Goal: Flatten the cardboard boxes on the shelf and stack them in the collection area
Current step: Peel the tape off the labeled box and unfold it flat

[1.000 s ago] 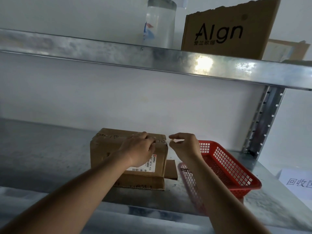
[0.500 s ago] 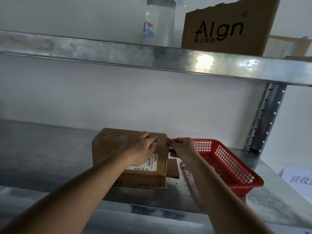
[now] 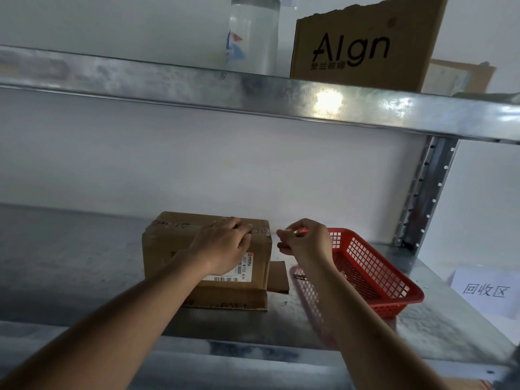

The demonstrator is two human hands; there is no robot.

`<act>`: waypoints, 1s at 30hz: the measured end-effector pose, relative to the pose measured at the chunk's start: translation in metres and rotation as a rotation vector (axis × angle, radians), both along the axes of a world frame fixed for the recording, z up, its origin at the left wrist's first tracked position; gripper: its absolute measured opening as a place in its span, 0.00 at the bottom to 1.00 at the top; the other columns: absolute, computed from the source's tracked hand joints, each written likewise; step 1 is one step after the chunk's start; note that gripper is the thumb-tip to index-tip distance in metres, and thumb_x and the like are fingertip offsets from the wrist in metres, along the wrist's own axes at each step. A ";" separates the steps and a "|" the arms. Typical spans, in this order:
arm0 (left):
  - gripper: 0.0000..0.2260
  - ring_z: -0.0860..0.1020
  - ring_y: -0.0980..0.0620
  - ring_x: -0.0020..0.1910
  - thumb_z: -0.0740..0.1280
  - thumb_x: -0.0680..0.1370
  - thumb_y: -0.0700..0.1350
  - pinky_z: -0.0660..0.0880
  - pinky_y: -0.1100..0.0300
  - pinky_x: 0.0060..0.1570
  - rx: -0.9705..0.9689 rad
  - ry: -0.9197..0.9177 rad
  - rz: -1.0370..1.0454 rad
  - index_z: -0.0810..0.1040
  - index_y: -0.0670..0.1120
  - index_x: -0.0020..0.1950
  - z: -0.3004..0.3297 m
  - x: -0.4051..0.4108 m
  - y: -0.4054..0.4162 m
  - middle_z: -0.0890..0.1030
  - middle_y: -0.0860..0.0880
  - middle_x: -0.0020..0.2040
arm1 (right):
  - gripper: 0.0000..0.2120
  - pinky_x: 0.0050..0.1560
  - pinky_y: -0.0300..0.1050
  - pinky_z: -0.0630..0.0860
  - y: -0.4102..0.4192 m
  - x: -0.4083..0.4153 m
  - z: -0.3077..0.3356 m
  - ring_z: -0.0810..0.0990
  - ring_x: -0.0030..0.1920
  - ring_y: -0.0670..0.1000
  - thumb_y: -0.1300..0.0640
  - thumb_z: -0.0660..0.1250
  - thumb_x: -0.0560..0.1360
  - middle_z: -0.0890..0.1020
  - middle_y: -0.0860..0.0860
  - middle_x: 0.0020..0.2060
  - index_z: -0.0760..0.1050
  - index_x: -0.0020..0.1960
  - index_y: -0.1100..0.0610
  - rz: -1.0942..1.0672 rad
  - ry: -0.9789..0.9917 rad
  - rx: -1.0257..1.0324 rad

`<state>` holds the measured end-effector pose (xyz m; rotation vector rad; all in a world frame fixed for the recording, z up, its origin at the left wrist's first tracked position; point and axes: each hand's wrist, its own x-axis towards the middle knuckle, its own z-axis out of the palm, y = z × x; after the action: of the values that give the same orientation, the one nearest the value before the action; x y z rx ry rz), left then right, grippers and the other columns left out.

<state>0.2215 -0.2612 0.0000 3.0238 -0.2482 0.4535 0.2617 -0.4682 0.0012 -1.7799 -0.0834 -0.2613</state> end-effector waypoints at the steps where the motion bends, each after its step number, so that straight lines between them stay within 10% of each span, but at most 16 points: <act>1: 0.24 0.65 0.47 0.78 0.48 0.87 0.57 0.64 0.47 0.75 0.001 0.004 0.003 0.64 0.53 0.82 0.000 0.000 -0.001 0.65 0.50 0.80 | 0.09 0.38 0.46 0.86 0.001 -0.001 0.001 0.87 0.33 0.49 0.58 0.80 0.73 0.87 0.55 0.39 0.81 0.47 0.60 -0.006 -0.030 -0.040; 10: 0.23 0.69 0.41 0.74 0.49 0.87 0.56 0.63 0.43 0.75 -0.014 0.071 0.046 0.68 0.49 0.78 0.006 -0.001 -0.029 0.71 0.45 0.75 | 0.13 0.33 0.39 0.81 -0.017 -0.010 0.005 0.84 0.30 0.42 0.47 0.78 0.73 0.86 0.49 0.37 0.80 0.48 0.54 -0.087 -0.139 -0.363; 17: 0.22 0.71 0.41 0.72 0.48 0.87 0.55 0.65 0.42 0.73 0.000 0.043 0.081 0.72 0.48 0.74 0.007 -0.005 -0.065 0.73 0.44 0.72 | 0.06 0.35 0.40 0.80 -0.054 -0.005 -0.001 0.81 0.36 0.44 0.59 0.73 0.78 0.87 0.52 0.45 0.86 0.53 0.59 -0.191 -0.151 -0.567; 24: 0.22 0.72 0.41 0.72 0.49 0.87 0.55 0.66 0.41 0.74 0.004 -0.003 0.138 0.70 0.50 0.75 0.000 -0.009 -0.090 0.74 0.45 0.72 | 0.14 0.42 0.45 0.78 -0.089 -0.003 -0.014 0.79 0.43 0.54 0.66 0.66 0.79 0.81 0.58 0.51 0.77 0.35 0.60 -0.226 -0.022 -0.711; 30: 0.23 0.71 0.41 0.74 0.48 0.87 0.55 0.64 0.41 0.75 0.010 -0.008 0.174 0.68 0.50 0.78 -0.002 -0.010 -0.099 0.72 0.45 0.75 | 0.05 0.64 0.55 0.76 -0.108 0.000 -0.018 0.74 0.64 0.58 0.56 0.72 0.77 0.82 0.56 0.56 0.87 0.47 0.54 -0.191 0.018 -0.843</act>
<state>0.2111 -0.3597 -0.0018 3.0668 0.0129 0.4783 0.2613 -0.5766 -0.0170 -2.6347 -0.0058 -0.3813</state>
